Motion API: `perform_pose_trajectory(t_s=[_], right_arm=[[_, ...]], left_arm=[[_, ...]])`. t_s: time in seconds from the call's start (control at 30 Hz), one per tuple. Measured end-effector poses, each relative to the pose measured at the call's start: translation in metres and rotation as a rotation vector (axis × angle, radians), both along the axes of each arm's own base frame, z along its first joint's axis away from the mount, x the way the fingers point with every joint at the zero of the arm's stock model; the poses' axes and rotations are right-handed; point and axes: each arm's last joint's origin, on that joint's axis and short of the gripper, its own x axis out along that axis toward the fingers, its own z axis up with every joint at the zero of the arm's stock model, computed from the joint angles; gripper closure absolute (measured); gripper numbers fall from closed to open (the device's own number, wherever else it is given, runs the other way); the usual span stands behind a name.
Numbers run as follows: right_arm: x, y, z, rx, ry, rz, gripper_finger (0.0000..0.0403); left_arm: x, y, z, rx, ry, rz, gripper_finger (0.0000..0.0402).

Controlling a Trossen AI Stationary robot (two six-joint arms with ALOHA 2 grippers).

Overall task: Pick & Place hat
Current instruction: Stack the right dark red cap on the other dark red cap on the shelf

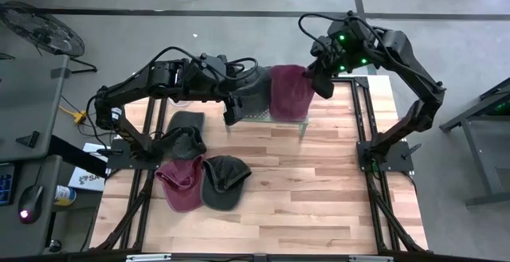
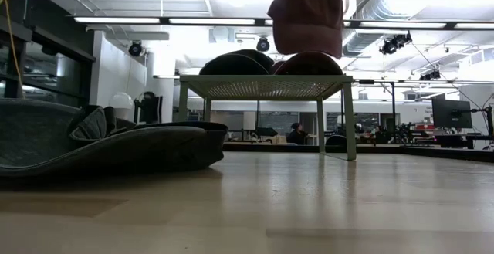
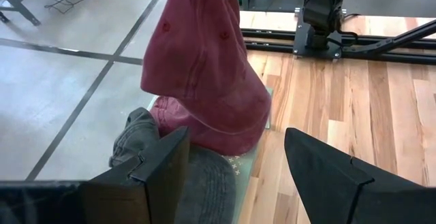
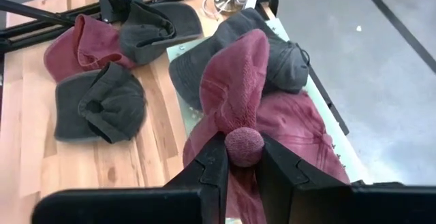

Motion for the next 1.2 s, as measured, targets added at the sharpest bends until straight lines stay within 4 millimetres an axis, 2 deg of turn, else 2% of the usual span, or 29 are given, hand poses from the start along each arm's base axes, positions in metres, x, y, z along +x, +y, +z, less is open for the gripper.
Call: perform_pose_trajectory(t_s=[0.4,0.73,1.2], right_arm=[[0.012,-0.006,-0.016,-0.006,0.019,0.011,0.0358],[0.019,-0.015,-0.03,-0.079,0.066,-0.056,0.0358],[0.028,-0.04,-0.066,-0.073,0.098,-0.127,0.0358]], left_arm=[[0.0,0.0,0.0,-0.003,-0.001,0.002,0.0166],[0.0,0.0,0.0,-0.003,-0.001,0.001,0.0166],[0.0,0.0,0.0,-0.003,-0.002,0.001,0.0166]])
